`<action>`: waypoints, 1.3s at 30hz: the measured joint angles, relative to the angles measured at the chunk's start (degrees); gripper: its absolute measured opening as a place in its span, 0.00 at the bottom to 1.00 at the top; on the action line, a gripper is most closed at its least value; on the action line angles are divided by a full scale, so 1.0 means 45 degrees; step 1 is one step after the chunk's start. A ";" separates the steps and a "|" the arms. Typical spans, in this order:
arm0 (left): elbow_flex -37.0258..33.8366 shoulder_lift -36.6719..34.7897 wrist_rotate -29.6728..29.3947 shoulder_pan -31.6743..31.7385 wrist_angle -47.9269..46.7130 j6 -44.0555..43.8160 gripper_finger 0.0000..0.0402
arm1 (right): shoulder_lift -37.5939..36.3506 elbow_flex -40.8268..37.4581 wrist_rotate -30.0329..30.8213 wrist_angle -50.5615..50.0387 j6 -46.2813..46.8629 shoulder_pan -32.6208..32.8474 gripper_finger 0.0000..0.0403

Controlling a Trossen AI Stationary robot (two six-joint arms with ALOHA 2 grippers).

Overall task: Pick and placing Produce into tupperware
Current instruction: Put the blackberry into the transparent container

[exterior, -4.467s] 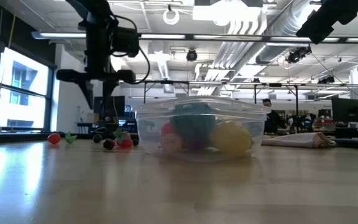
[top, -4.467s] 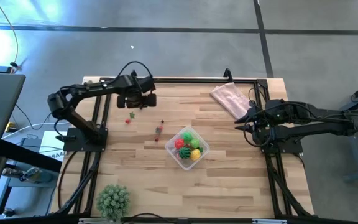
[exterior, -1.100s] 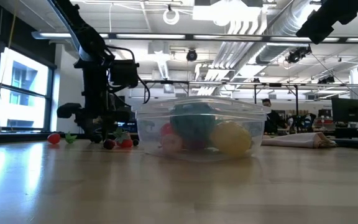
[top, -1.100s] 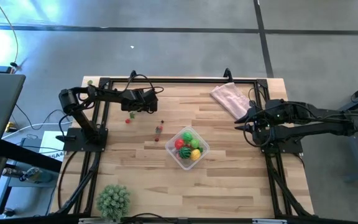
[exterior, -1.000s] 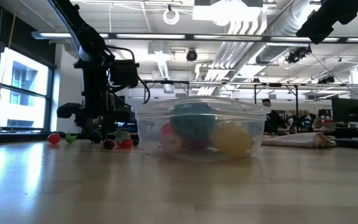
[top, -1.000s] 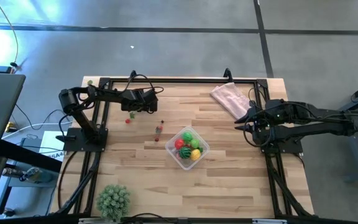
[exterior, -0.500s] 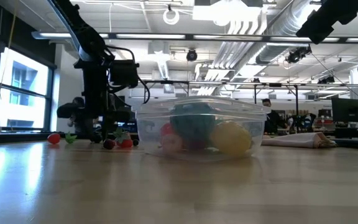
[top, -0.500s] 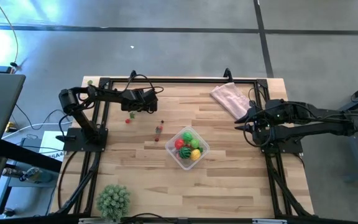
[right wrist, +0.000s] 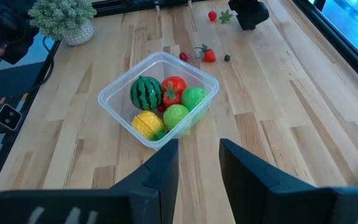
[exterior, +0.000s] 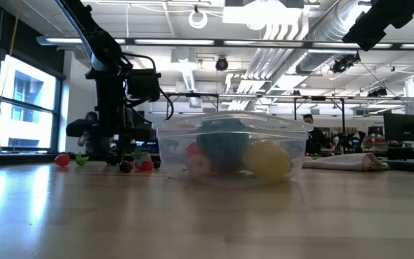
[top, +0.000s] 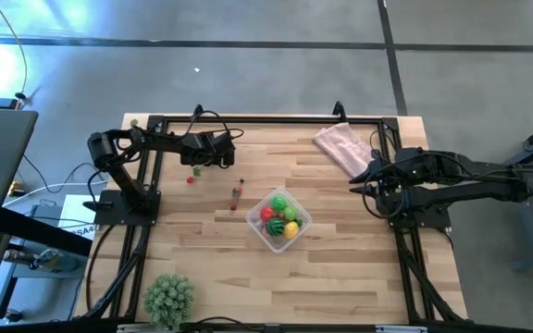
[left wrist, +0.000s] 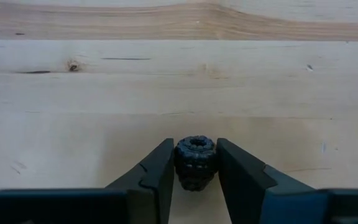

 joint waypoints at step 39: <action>0.4229 0.0024 0.1302 -0.1267 0.0617 0.2443 0.23 | 0.0000 0.0000 0.0000 0.0000 0.0000 0.0001 0.26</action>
